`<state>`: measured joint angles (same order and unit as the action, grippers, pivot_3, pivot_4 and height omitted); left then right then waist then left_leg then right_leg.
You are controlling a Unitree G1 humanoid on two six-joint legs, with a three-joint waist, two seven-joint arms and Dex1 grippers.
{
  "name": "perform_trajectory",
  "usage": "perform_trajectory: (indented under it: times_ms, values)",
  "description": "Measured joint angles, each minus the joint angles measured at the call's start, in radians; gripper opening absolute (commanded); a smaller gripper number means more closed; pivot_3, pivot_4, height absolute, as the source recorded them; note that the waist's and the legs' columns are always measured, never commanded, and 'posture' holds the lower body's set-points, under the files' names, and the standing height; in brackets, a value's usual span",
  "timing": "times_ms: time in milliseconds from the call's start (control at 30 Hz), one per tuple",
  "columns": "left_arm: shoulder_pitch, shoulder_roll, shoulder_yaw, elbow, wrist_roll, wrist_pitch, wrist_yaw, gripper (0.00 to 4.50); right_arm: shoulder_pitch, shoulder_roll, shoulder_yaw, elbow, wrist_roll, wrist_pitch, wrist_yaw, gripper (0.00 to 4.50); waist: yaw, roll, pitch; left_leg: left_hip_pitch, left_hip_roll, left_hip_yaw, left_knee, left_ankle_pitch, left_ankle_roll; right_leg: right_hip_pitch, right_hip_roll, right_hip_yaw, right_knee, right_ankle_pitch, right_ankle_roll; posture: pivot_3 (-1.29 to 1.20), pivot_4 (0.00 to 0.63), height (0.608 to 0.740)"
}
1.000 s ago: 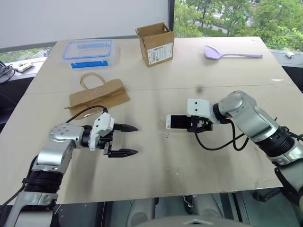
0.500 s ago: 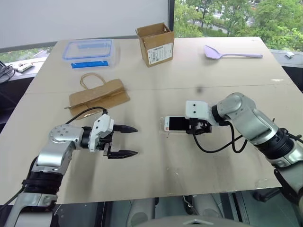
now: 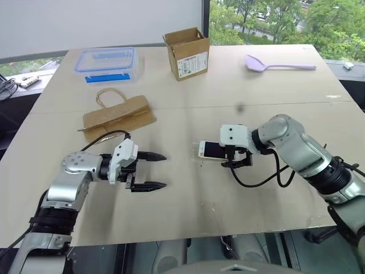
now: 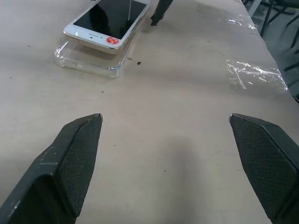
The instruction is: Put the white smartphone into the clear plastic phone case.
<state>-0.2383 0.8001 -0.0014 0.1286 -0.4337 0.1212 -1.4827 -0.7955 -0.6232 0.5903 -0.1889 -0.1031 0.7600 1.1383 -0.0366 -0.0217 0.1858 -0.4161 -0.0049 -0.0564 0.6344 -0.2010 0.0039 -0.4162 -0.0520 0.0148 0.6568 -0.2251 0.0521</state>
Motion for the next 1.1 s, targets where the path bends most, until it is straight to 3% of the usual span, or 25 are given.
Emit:
perform_trajectory:
  times_ms: [100, 200, 300, 467, 700, 1100]
  values:
    - [0.0, 0.0, 0.0, 0.001, 0.001, 0.0, 0.0, 4.5, 0.0, 0.005, -0.031, -0.017, 0.022, 0.007, -0.013, 4.45, 0.0, 0.0, 0.0, 0.0, 0.0, 0.0, 0.0, 0.0, 0.0, 0.0, 0.0, 0.0, 0.0, 0.0, 0.0, 0.0, 0.15, 0.74]
    - [0.0, 0.0, 0.0, 0.002, 0.001, 0.0, -0.001, 4.5, -0.003, 0.008, -0.071, -0.045, 0.052, 0.035, -0.016, 3.74, 0.0, 0.0, 0.0, 0.0, 0.0, 0.0, 0.0, 0.0, 0.0, 0.0, 0.0, 0.0, 0.0, 0.0, 0.0, 0.0, 0.15, 0.74]
    - [-0.001, 0.0, 0.0, 0.004, 0.001, 0.0, -0.002, 4.5, -0.003, 0.013, -0.104, -0.077, 0.093, 0.071, -0.014, 2.31, 0.0, 0.0, 0.0, 0.0, 0.0, -0.001, 0.0, 0.0, 0.0, 0.0, 0.0, 0.0, 0.0, 0.0, 0.0, 0.0, 0.15, 0.74]
    - [-0.027, -0.009, -0.005, 0.023, 0.009, 0.0, -0.002, 4.5, -0.02, 0.139, -0.162, -0.022, 0.142, 0.112, -0.108, 0.06, -0.003, 0.0, 0.0, 0.001, 0.0, 0.0, 0.0, 0.0, 0.0, 0.0, 0.0, 0.0, 0.001, 0.0, 0.0, 0.0, 0.15, 0.74]
    - [-0.034, -0.017, -0.009, 0.022, 0.011, 0.005, 0.002, 4.5, -0.057, 0.212, -0.13, 0.253, 0.032, -0.054, -0.286, 0.06, -0.001, 0.0, 0.0, 0.0, -0.001, 0.0, 0.0, 0.0, 0.0, 0.0, 0.0, 0.0, 0.001, 0.0, 0.0, 0.0, 0.15, 0.74]
    - [-0.033, -0.017, -0.009, 0.018, 0.011, 0.019, 0.004, 4.5, -0.056, 0.208, -0.062, 0.301, -0.002, -0.22, -0.182, 0.06, -0.004, 0.0, 0.0, 0.0, -0.001, -0.001, 0.0, 0.0, 0.0, 0.0, 0.001, 0.0, 0.001, 0.0, 0.0, 0.0, 0.15, 0.74]
